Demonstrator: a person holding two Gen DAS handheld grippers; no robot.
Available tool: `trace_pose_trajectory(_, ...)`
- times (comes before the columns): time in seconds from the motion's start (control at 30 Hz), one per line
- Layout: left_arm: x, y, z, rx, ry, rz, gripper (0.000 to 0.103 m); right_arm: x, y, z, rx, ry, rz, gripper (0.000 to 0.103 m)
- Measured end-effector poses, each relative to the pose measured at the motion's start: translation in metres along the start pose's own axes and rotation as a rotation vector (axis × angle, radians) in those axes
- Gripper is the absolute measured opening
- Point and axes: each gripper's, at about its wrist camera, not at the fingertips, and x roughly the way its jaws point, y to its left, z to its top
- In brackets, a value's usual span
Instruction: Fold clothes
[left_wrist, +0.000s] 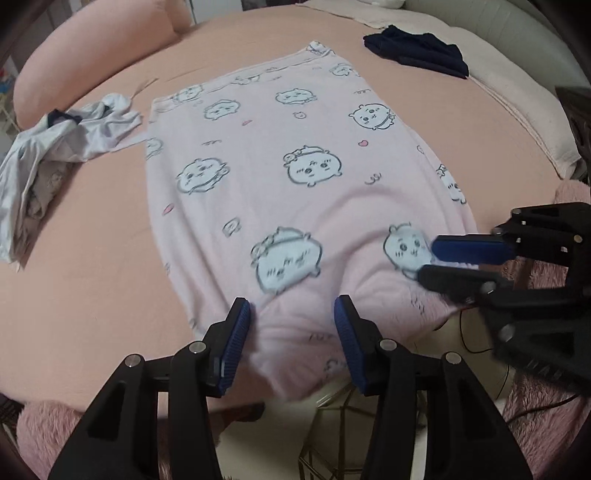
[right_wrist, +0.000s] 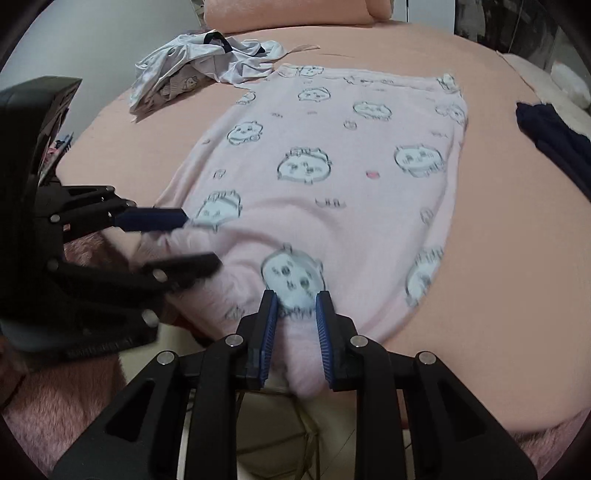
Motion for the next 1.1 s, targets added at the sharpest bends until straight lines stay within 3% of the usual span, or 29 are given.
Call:
trace_pose_trajectory(0.2, -0.002, 0.015, -0.002, -0.073, 0.011, -0.030, 0.050, -0.004, 0.008, -0.013, -0.048, -0.003, -0.034, 0.021)
trace_pose_trajectory(0.27, -0.007, 0.029, -0.002, -0.184, 0.015, -0.086, 0.051, -0.007, 0.001, -0.015, 0.010, -0.003, -0.016, 0.022)
trace_pose_trajectory(0.4, -0.021, 0.069, -0.016, -0.460, -0.034, -0.292, 0.050, -0.011, -0.012, -0.020, 0.126, -0.003, 0.020, 0.022)
trace_pose_trajectory(0.53, -0.011, 0.074, -0.034, -0.537, 0.012, -0.321, 0.050, -0.016, -0.025, -0.025, 0.242, -0.003, 0.057, 0.022)
trace_pose_trajectory(0.7, -0.013, 0.073, -0.065, -0.665, -0.002, -0.429, 0.049, -0.021, -0.041, -0.030, 0.385, -0.002, 0.105, 0.023)
trace_pose_trajectory(0.77, -0.016, 0.075, -0.069, -0.692, -0.009, -0.445, 0.046, -0.018, -0.044, -0.027, 0.434, -0.002, 0.136, 0.029)
trace_pose_trajectory(0.87, -0.027, 0.077, -0.064, -0.736, -0.061, -0.343, 0.026, -0.014, -0.048, -0.023, 0.506, -0.001, 0.183, 0.029)
trace_pose_trajectory(0.93, -0.037, 0.065, -0.052, -0.663, -0.092, -0.274, 0.025, -0.012, -0.051, -0.021, 0.554, 0.000, 0.215, 0.029)
trace_pose_trajectory(1.0, -0.036, 0.059, -0.045, -0.638, -0.084, -0.254, 0.028, -0.011, -0.052, -0.017, 0.562, -0.001, 0.217, 0.029)
trace_pose_trajectory(1.1, -0.021, 0.064, -0.051, -0.676, -0.033, -0.301, 0.029, -0.012, -0.054, -0.020, 0.581, 0.004, 0.236, 0.028)
